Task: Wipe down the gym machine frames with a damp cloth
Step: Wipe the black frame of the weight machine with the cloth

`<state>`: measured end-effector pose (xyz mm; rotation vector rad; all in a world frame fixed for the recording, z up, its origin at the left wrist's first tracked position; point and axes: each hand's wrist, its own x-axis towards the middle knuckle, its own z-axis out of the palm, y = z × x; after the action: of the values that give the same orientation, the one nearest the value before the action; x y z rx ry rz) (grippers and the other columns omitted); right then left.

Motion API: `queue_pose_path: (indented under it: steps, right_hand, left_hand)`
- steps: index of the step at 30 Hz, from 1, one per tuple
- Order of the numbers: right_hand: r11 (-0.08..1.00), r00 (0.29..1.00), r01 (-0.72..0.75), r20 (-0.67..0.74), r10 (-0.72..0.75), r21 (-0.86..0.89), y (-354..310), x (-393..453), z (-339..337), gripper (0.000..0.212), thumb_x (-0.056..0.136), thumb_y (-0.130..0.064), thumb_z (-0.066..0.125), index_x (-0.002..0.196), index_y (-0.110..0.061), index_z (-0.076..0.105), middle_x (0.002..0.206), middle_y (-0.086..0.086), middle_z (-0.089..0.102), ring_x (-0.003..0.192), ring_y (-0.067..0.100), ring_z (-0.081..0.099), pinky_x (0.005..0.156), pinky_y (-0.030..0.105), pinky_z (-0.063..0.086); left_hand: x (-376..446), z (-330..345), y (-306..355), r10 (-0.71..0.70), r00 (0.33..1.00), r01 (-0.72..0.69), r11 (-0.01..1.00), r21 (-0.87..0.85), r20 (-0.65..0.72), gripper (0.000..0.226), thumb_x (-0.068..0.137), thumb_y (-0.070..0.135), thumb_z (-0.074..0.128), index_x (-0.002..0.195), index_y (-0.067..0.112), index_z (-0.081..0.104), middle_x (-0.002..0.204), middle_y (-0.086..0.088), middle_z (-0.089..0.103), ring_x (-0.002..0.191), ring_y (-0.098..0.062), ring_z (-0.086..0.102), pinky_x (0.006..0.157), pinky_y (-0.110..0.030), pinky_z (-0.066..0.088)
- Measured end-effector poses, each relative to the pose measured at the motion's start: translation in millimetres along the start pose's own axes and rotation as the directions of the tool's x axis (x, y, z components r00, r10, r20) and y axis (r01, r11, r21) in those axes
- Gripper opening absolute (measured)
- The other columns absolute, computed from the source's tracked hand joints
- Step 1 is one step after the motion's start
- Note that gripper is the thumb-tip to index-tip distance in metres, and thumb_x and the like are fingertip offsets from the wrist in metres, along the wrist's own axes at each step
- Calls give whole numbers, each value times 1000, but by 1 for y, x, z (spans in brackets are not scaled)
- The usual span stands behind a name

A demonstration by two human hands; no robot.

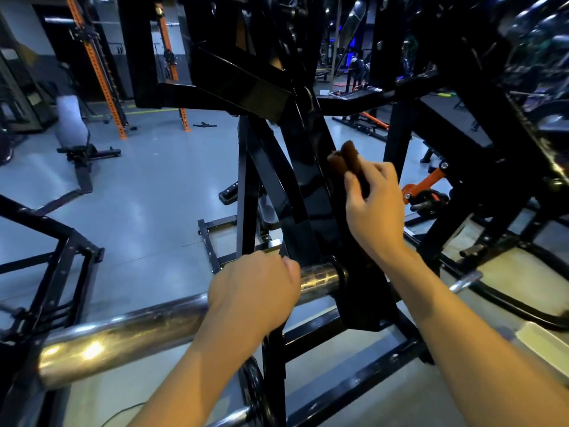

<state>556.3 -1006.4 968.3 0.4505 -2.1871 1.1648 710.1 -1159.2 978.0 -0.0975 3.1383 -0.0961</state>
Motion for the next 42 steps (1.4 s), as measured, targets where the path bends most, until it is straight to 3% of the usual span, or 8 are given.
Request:
queue_pose_path:
  steps: [7, 12, 22, 27, 30, 34, 38, 42]
  right_hand:
    - [990, 985, 130, 106, -134, 46, 15, -64, -33, 39, 105, -30, 55, 143, -21, 59, 123, -7, 53, 104, 8, 59, 82, 25, 56]
    - [999, 999, -36, 27, 36, 28, 3, -39, -20, 37, 106, -29, 56, 143, -22, 59, 120, -6, 51, 101, -1, 54, 79, 11, 46]
    - [1000, 999, -8, 43, 8, 5, 5, -65, -27, 40, 106, -29, 56, 145, -23, 56, 123, -5, 51, 101, 9, 56, 79, 30, 56]
    - [960, 949, 268, 191, -249, -81, 4, -114, -47, 43, 106, -25, 57, 148, -20, 55, 129, -4, 55, 113, 10, 55, 91, 18, 47]
    - [992, 988, -123, 96, 120, 23, 18, -118, -69, 33, 107, -26, 52, 140, -21, 60, 117, -3, 59, 102, -6, 57, 82, 10, 47]
    - [588, 730, -660, 215, 649, 467, 11, -119, -90, 22, 108, -38, 52, 114, -39, 73, 86, 4, 70, 69, 13, 66, 59, 27, 51]
    - [251, 614, -738, 471, 633, 626, -9, -121, -104, 26, 100, -39, 57, 115, -21, 70, 81, 3, 73, 67, 14, 66, 70, 33, 48]
    - [305, 661, -719, 477, 580, 625, -22, -119, -107, 32, 93, -43, 63, 114, -21, 71, 81, 2, 70, 72, 18, 62, 71, 32, 49]
  left_hand:
    - [3, 3, -5, 93, 995, -95, 989, 114, 21, 36, 101, 11, 43, 137, 15, 39, 88, -7, 51, 77, -25, 59, 65, -38, 57]
    - [4, 0, -4, 57, 998, -59, 996, 71, 38, 27, 102, 16, 34, 124, 18, 50, 77, -1, 48, 62, -15, 45, 48, -28, 34]
    - [0, 2, -1, -43, 998, 37, 993, -108, -52, 16, 106, 18, 30, 95, 23, 39, 89, -4, 62, 80, -25, 64, 71, -41, 60]
    - [4, 5, -5, -59, 997, 53, 992, -117, -46, 31, 106, 25, 21, 93, 20, 49, 74, -2, 52, 61, -17, 48, 50, -29, 38]
    - [3, 7, -5, -40, 993, 25, 991, -134, -115, 41, 108, 33, 21, 88, 17, 53, 71, -1, 53, 59, -16, 50, 54, -30, 46]
    - [5, 11, -9, -19, 910, -124, 941, -315, -415, 39, 106, 41, 36, 78, 28, 59, 74, 9, 58, 69, -11, 53, 67, -31, 51]
    - [7, 11, 4, -16, 862, -316, 764, -563, -506, 18, 100, 32, 56, 90, 34, 71, 82, 18, 63, 82, -7, 58, 71, -23, 49]
    - [-4, 4, 37, 66, 930, -347, 477, -807, -361, 17, 100, 29, 62, 106, 34, 77, 91, 21, 73, 87, 6, 67, 80, -16, 56]
